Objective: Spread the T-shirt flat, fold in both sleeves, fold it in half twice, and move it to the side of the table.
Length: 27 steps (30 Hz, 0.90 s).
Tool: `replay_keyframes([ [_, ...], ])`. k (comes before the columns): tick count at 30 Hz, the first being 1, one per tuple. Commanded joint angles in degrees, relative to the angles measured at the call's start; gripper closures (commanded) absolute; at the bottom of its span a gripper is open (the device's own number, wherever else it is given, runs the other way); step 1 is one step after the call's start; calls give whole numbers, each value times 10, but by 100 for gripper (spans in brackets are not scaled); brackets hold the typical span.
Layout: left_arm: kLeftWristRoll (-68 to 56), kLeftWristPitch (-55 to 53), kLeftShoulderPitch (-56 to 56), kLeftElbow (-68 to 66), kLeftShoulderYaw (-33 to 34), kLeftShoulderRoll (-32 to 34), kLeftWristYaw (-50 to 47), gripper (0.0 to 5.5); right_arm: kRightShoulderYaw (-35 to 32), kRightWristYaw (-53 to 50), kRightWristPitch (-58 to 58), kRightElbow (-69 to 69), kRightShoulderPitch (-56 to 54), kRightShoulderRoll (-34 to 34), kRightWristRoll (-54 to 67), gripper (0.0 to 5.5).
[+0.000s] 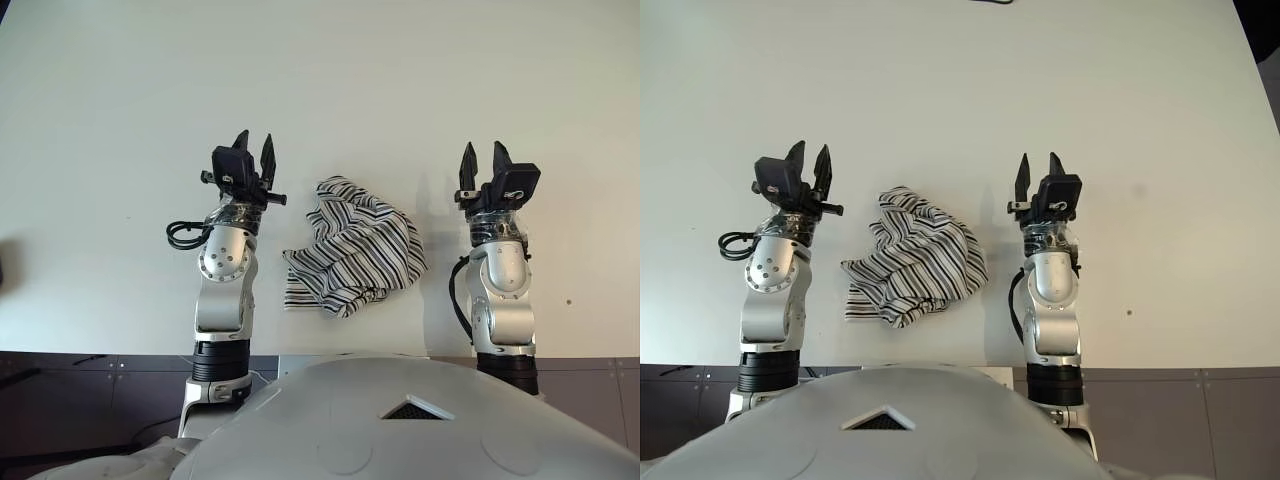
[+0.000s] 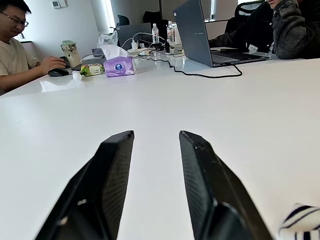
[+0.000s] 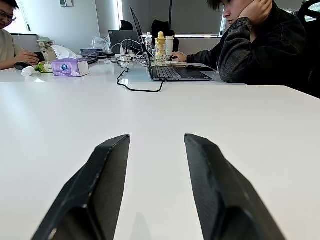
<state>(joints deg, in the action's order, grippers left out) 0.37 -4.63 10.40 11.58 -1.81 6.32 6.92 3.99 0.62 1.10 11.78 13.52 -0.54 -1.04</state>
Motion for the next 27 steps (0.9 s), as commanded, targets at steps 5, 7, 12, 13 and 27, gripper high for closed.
replay_keyframes([
  [5, 8, -8, -2, 0, -2, 2, -5, 384, 1, 20, -8, -19, -18, -7, 5, 351],
  [7, 10, -8, 4, 3, -2, 0, -9, 384, 3, 28, -12, -23, -21, -9, 7, 351],
  [12, 28, 6, 58, 32, 0, -15, -41, 384, 14, 79, -21, -58, -67, -31, 15, 351],
  [13, 31, 7, 66, 38, 2, -20, -49, 384, 14, 89, -22, -68, -78, -37, 17, 351],
  [27, 44, 7, 70, 38, -19, -50, -70, 384, 21, 122, -20, -92, -109, -38, 21, 351],
])
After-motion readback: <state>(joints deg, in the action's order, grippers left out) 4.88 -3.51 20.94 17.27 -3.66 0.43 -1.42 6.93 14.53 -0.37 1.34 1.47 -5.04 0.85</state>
